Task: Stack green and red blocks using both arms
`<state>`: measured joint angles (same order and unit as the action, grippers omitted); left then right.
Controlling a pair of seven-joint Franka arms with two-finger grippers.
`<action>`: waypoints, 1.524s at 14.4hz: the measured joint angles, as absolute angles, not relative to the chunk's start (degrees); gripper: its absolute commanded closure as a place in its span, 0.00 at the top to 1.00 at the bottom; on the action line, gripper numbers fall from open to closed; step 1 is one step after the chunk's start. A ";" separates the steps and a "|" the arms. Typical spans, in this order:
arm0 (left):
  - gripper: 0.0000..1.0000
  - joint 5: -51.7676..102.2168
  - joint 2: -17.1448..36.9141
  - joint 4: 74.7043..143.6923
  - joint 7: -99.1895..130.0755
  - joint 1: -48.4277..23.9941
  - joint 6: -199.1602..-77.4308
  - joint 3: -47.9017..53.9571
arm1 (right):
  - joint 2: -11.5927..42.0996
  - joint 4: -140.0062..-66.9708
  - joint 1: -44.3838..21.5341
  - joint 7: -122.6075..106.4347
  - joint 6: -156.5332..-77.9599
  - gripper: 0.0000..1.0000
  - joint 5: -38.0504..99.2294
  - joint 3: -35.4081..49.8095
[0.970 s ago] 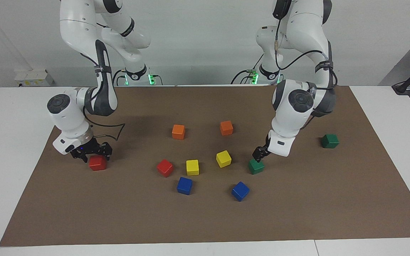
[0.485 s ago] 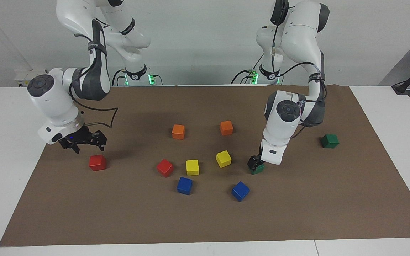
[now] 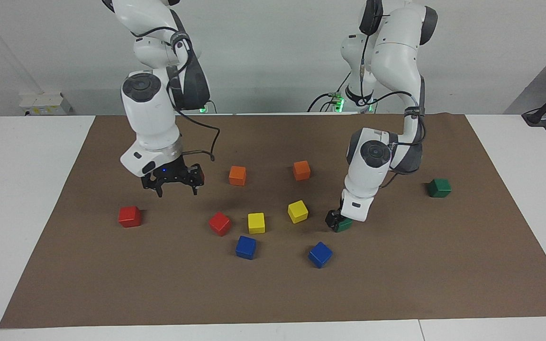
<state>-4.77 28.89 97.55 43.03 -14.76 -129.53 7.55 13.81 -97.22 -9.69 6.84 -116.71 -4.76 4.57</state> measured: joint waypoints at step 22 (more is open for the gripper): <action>0.00 -3.46 11.77 103.96 -7.92 11.36 -112.37 6.75 | 27.96 -90.01 -14.82 -8.50 -120.84 1.00 -1.83 4.62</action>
